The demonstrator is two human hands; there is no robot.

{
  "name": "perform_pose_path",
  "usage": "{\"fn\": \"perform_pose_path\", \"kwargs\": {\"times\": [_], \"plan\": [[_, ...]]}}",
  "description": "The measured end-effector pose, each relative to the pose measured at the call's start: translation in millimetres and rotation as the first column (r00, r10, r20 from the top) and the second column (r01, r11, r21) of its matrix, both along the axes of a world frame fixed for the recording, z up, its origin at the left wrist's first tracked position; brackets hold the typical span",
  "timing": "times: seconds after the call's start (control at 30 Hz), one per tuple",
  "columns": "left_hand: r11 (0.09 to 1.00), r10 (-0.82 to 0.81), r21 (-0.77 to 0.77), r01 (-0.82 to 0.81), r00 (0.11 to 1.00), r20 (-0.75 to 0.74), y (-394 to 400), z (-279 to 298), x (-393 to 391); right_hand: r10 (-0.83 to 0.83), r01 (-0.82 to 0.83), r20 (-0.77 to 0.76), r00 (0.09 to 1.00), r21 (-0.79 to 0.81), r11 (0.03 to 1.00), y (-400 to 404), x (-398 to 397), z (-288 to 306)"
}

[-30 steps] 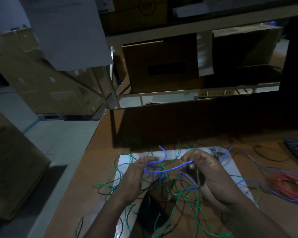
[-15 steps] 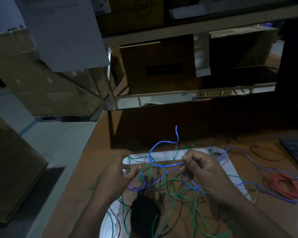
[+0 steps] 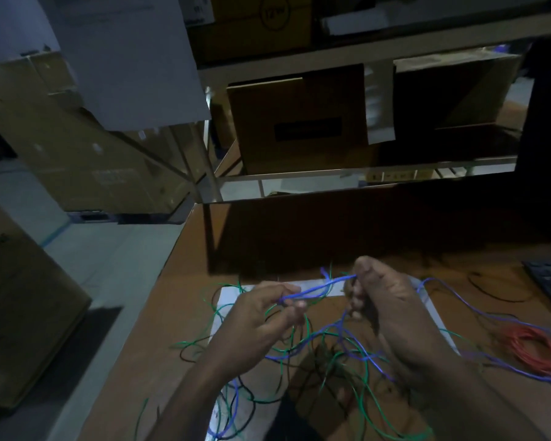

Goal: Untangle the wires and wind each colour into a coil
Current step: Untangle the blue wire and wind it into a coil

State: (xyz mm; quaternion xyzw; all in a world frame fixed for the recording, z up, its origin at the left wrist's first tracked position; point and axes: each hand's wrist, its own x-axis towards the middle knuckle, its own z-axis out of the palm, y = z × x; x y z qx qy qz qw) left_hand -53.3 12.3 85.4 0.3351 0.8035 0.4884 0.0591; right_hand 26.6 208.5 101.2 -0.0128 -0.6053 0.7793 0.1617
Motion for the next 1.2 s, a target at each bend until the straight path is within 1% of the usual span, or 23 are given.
{"fn": "perform_pose_path", "kwargs": {"times": [0.07, 0.13, 0.2, 0.27, 0.33, 0.43, 0.47, 0.57, 0.6, 0.67, 0.7, 0.77, 0.83, 0.9, 0.93, 0.97, 1.0, 1.03, 1.07, 1.1, 1.13, 1.17, 1.2], "plan": [[0.990, 0.016, 0.135, -0.036, 0.989, 0.149, 3.6, -1.2, 4.1, -0.076, 0.076, -0.001, 0.997, -0.110, 0.991, 7.1, -2.1, 2.0], [0.958, -0.059, 0.285, -0.031, 0.951, 0.302, 3.9, 1.0, 11.3, -0.112, 0.115, 0.026, 0.993, -0.253, 0.961, 14.0, -3.3, 2.0], [0.899, -0.201, 0.438, -0.015, 0.874, 0.442, 4.3, 5.4, 20.4, -0.128, 0.138, 0.054, 0.990, -0.335, 0.932, 19.2, -5.5, -1.2], [0.807, -0.396, 0.590, -0.009, 0.734, 0.552, 6.8, 9.7, 28.3, -0.140, 0.157, 0.070, 0.988, -0.381, 0.911, 23.1, -8.5, -5.3], [0.742, -0.530, 0.670, -0.008, 0.605, 0.594, 7.8, 14.2, 32.5, -0.141, 0.167, 0.092, 0.986, -0.431, 0.887, 26.1, -11.8, -8.5], [0.754, -0.563, 0.655, 0.061, 0.574, 0.594, 6.5, 17.7, 36.5, -0.143, 0.183, 0.119, 0.982, -0.475, 0.860, 29.1, -16.1, -13.3], [0.782, -0.533, 0.617, 0.090, 0.611, 0.586, 5.9, 18.4, 37.5, -0.152, 0.197, 0.132, 0.980, -0.481, 0.854, 29.4, -17.1, -14.3], [0.884, -0.350, 0.450, 0.129, 0.820, 0.452, 3.4, 9.7, 31.4, -0.190, 0.252, 0.173, 0.967, -0.493, 0.833, 31.6, -18.8, -16.7], [0.918, -0.255, 0.384, 0.101, 0.891, 0.376, 3.7, 4.9, 26.8, -0.202, 0.269, 0.185, 0.962, -0.496, 0.826, 32.8, -19.0, -17.0], [0.971, 0.046, 0.226, -0.085, 0.984, 0.171, 3.6, -5.6, 15.8, -0.218, 0.291, 0.201, 0.955, -0.491, 0.821, 34.3, -19.0, -18.3], [0.961, 0.219, 0.161, -0.225, 0.974, 0.053, 1.8, -12.4, 10.1, -0.220, 0.293, 0.205, 0.954, -0.477, 0.828, 33.7, -18.2, -19.7], [0.886, 0.463, 0.082, -0.456, 0.866, -0.191, -4.1, -23.4, 0.3, -0.208, 0.276, 0.198, 0.958, -0.427, 0.861, 30.1, -16.3, -23.1], [0.831, 0.534, 0.048, -0.554, 0.769, -0.352, -6.7, -24.6, -1.4, -0.182, 0.244, 0.194, 0.964, -0.370, 0.897, 24.8, -13.4, -24.7], [0.819, 0.554, 0.077, -0.569, 0.748, -0.365, -3.2, -23.6, 0.3, -0.156, 0.210, 0.183, 0.971, -0.331, 0.920, 20.4, -11.9, -24.9], [0.817, 0.569, 0.098, -0.568, 0.768, -0.294, -1.1, -20.7, 1.8, -0.154, 0.205, 0.180, 0.972, -0.314, 0.927, 19.2, -11.7, -23.9], [0.821, 0.571, 0.129, -0.557, 0.810, -0.135, 1.1, -15.8, 3.2, -0.164, 0.213, 0.177, 0.970, -0.303, 0.929, 19.7, -12.6, -23.3], [0.834, 0.502, 0.184, -0.520, 0.854, 0.136, 1.4, -10.1, 3.9, -0.185, 0.232, 0.175, 0.967, -0.308, 0.923, 22.8, -14.7, -23.9], [0.841, 0.285, 0.292, -0.455, 0.832, 0.476, 0.2, -1.9, 6.8, -0.210, 0.260, 0.178, 0.961, -0.335, 0.906, 28.3, -17.5, -26.0], [0.826, -0.063, 0.417, -0.381, 0.671, 0.738, -1.1, 8.2, 12.5, -0.231, 0.289, 0.191, 0.954, -0.379, 0.879, 34.9, -21.2, -27.7], [0.792, -0.362, 0.518, -0.324, 0.434, 0.825, -2.1, 18.2, 20.6, -0.241, 0.310, 0.210, 0.948, -0.429, 0.848, 41.4, -24.9, -29.6], [0.763, -0.534, 0.592, -0.259, 0.263, 0.804, -1.3, 27.7, 29.0, -0.239, 0.320, 0.225, 0.945, -0.465, 0.825, 47.0, -28.7, -32.5], [0.739, -0.618, 0.646, -0.191, 0.189, 0.763, 0.1, 35.7, 36.1, -0.230, 0.320, 0.238, 0.943, -0.477, 0.819, 50.2, -31.6, -35.7], [0.713, -0.669, 0.689, -0.130, 0.169, 0.724, 1.5, 44.1, 39.9, -0.220, 0.318, 0.253, 0.942, -0.468, 0.824, 51.1, -33.4, -39.4]]}}
